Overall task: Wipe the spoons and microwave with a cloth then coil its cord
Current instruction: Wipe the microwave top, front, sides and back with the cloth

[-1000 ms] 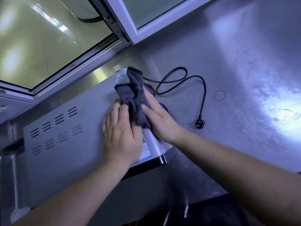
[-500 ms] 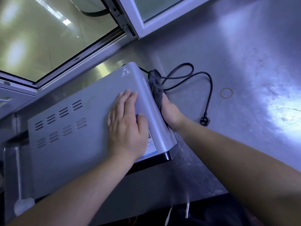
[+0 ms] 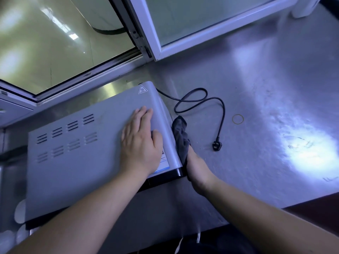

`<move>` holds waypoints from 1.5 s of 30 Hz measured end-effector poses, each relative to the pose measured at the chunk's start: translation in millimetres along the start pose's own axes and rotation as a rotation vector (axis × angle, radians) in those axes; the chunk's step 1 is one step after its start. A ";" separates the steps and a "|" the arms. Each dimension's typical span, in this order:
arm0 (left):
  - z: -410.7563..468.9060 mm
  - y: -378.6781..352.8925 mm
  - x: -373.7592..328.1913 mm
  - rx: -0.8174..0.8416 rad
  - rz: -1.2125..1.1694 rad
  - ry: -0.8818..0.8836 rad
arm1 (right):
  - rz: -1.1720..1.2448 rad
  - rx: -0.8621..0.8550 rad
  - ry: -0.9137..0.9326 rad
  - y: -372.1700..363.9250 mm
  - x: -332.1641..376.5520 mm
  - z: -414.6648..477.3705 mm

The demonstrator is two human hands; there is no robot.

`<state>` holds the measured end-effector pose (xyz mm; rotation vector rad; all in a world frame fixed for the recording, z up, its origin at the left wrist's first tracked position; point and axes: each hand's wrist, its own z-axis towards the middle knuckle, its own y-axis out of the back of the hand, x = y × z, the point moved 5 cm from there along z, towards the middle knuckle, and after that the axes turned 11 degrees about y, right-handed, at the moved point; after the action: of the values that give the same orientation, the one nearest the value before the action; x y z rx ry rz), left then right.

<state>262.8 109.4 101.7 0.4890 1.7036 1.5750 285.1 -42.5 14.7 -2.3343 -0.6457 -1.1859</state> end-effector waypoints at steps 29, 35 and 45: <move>-109.5 51.3 109.7 -0.119 -0.075 0.594 | -0.508 -0.004 0.554 -43.2 156.7 137.5; -112.2 25.4 122.1 0.031 -0.098 0.745 | -0.497 -0.011 0.547 -45.1 157.6 133.3; -107.7 24.9 132.9 -0.001 -0.006 0.677 | -0.459 -0.063 0.504 -37.2 148.4 116.1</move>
<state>92.7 136.1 86.2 -0.0757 2.1816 1.8639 413.2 84.0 81.7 -1.8563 -0.9868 -1.9312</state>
